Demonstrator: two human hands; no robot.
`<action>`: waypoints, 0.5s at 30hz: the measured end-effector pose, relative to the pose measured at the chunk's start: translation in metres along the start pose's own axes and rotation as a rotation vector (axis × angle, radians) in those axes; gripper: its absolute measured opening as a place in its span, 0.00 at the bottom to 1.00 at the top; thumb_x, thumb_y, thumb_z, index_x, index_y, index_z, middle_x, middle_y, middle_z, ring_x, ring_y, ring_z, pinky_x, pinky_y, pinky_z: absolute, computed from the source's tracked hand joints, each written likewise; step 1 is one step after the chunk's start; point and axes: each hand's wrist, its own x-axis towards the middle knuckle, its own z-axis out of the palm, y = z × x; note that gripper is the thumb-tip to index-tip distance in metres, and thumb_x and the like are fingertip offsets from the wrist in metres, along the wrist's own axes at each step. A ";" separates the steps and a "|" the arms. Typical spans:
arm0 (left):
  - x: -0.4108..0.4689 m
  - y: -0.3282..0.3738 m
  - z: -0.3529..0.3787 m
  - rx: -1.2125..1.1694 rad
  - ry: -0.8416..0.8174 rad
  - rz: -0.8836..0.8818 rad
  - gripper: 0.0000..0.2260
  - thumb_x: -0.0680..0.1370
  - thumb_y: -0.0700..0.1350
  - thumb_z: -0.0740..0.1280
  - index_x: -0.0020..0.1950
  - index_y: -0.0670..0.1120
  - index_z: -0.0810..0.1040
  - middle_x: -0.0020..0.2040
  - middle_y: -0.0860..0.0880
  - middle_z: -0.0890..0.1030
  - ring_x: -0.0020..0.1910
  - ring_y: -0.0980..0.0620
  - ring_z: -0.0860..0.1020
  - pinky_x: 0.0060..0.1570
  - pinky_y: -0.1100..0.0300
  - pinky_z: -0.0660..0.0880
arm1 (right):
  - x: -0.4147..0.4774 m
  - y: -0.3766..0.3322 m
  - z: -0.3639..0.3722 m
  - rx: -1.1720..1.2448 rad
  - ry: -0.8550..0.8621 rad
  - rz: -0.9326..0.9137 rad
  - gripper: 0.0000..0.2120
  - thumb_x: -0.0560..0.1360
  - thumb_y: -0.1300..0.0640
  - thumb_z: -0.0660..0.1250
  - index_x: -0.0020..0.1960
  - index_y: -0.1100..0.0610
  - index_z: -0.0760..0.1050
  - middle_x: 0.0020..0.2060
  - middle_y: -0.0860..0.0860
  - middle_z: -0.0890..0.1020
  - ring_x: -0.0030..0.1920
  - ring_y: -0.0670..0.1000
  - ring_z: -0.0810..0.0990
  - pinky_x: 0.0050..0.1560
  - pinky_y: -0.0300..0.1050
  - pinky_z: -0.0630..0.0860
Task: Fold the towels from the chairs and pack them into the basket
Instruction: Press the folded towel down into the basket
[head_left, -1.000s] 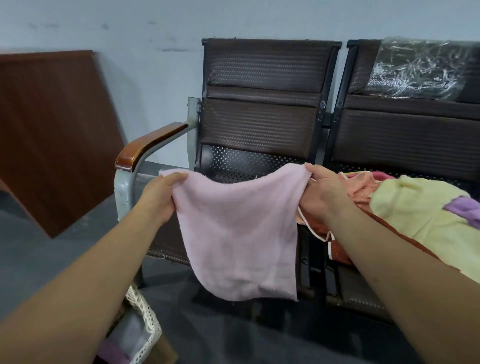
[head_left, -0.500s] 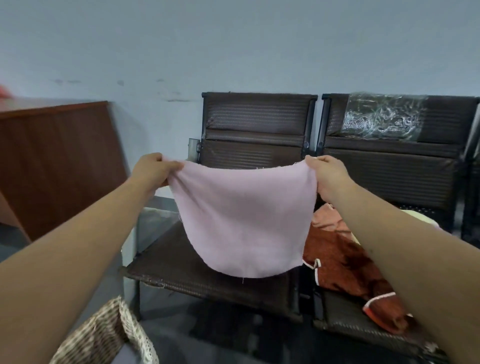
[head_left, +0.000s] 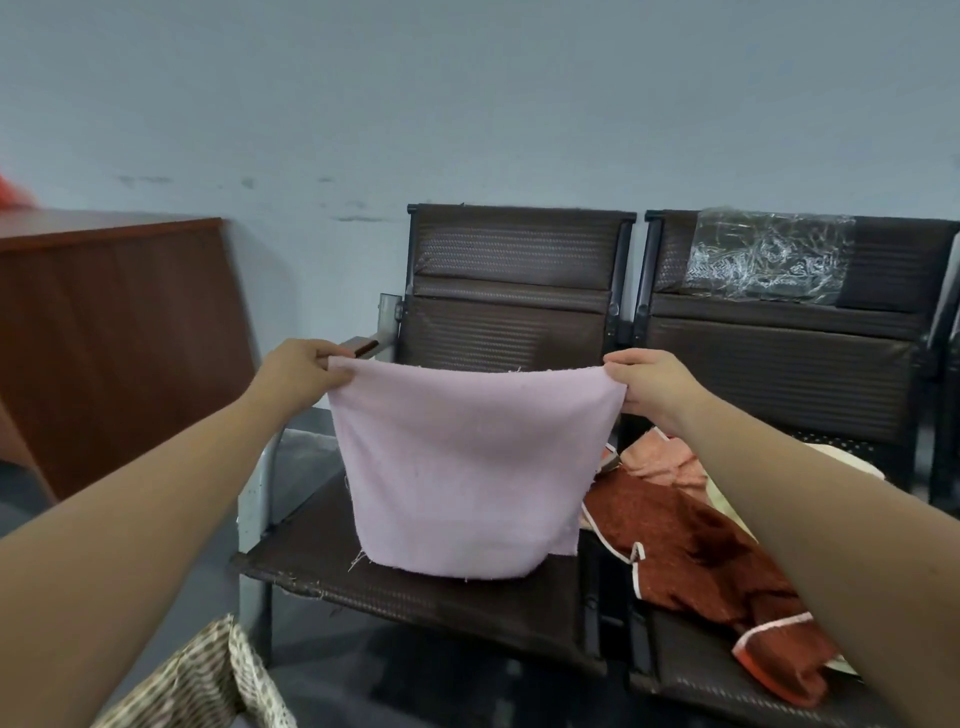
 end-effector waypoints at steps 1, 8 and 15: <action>0.002 -0.002 0.002 0.047 -0.008 -0.001 0.10 0.76 0.41 0.70 0.56 0.49 0.84 0.50 0.47 0.84 0.53 0.46 0.80 0.51 0.57 0.72 | 0.005 0.004 0.003 -0.076 0.006 -0.007 0.11 0.77 0.63 0.69 0.59 0.59 0.81 0.54 0.58 0.83 0.54 0.57 0.81 0.53 0.51 0.81; 0.051 -0.019 0.036 0.048 0.069 -0.039 0.05 0.77 0.47 0.70 0.50 0.50 0.85 0.49 0.48 0.83 0.51 0.48 0.78 0.50 0.58 0.71 | 0.060 0.030 0.030 -0.531 0.125 -0.091 0.07 0.75 0.60 0.73 0.53 0.56 0.83 0.47 0.54 0.83 0.47 0.53 0.81 0.50 0.48 0.80; 0.110 -0.007 0.044 0.054 0.251 0.031 0.04 0.76 0.43 0.71 0.49 0.45 0.84 0.43 0.46 0.83 0.45 0.49 0.78 0.37 0.72 0.69 | 0.112 0.004 0.055 -0.489 0.285 -0.245 0.08 0.76 0.56 0.73 0.54 0.55 0.83 0.44 0.50 0.81 0.47 0.50 0.79 0.51 0.44 0.76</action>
